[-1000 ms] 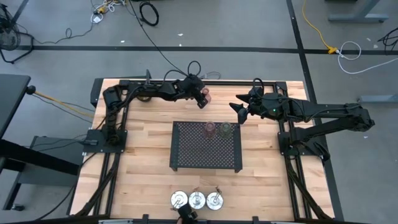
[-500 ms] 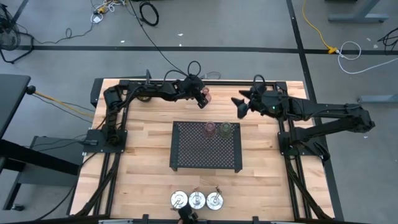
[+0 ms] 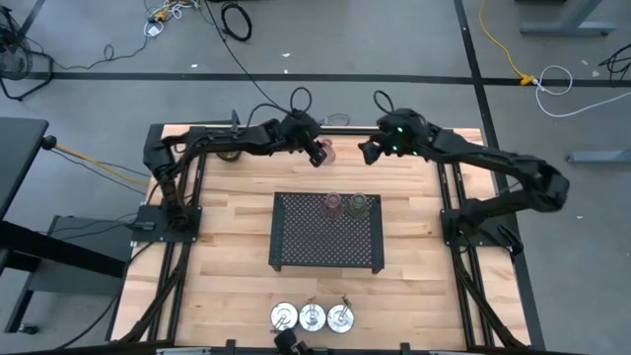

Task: Pick & Place candle stick holders
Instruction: Put the pink glass candle holder on the shelf

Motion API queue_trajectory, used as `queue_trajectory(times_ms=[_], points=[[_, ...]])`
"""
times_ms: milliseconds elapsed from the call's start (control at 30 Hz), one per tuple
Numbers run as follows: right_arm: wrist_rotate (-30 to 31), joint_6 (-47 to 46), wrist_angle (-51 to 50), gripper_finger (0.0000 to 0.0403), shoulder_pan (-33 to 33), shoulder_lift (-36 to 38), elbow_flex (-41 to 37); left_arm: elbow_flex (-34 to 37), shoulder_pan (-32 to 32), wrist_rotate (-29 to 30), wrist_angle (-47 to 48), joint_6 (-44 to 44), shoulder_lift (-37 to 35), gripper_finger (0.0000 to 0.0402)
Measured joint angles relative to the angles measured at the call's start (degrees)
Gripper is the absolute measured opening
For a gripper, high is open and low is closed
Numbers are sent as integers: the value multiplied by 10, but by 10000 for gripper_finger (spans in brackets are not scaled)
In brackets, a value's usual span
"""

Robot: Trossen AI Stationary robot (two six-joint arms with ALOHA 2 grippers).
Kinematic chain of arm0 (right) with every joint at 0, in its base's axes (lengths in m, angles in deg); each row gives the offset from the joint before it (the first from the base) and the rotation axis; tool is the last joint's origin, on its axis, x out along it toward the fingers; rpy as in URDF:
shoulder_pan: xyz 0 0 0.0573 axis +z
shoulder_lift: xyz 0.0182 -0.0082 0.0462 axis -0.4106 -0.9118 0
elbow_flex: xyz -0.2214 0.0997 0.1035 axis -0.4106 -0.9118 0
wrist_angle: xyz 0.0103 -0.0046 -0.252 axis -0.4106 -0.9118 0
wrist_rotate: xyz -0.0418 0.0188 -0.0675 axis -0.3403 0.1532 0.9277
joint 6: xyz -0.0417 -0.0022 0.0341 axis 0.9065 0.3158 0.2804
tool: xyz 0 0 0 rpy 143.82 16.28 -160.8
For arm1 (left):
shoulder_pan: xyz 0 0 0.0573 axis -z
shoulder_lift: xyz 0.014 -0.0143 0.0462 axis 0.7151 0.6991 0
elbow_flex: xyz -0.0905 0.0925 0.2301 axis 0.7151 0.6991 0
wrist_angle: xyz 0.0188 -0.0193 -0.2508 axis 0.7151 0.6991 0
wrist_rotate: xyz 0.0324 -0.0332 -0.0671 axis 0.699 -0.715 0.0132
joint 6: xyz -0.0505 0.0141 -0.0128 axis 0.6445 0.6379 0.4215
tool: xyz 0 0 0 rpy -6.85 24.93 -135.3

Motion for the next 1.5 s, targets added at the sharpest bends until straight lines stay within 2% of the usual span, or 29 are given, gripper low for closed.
queue_trajectory(times_ms=[267,533,833,1100,1500], points=[[-90,-25,121,279,-22,-103,0,0,0,5,94,-9,-77,193],[-97,-62,205,279,-22,-171,0,0,0,8,146,-6,-104,193],[-94,-63,193,279,-15,-245,70,0,0,7,146,-5,-104,193],[-49,-47,137,277,-12,-275,98,0,0,7,150,-4,-103,193],[-35,-59,148,212,-11,-281,100,0,0,7,150,-9,-103,193]])
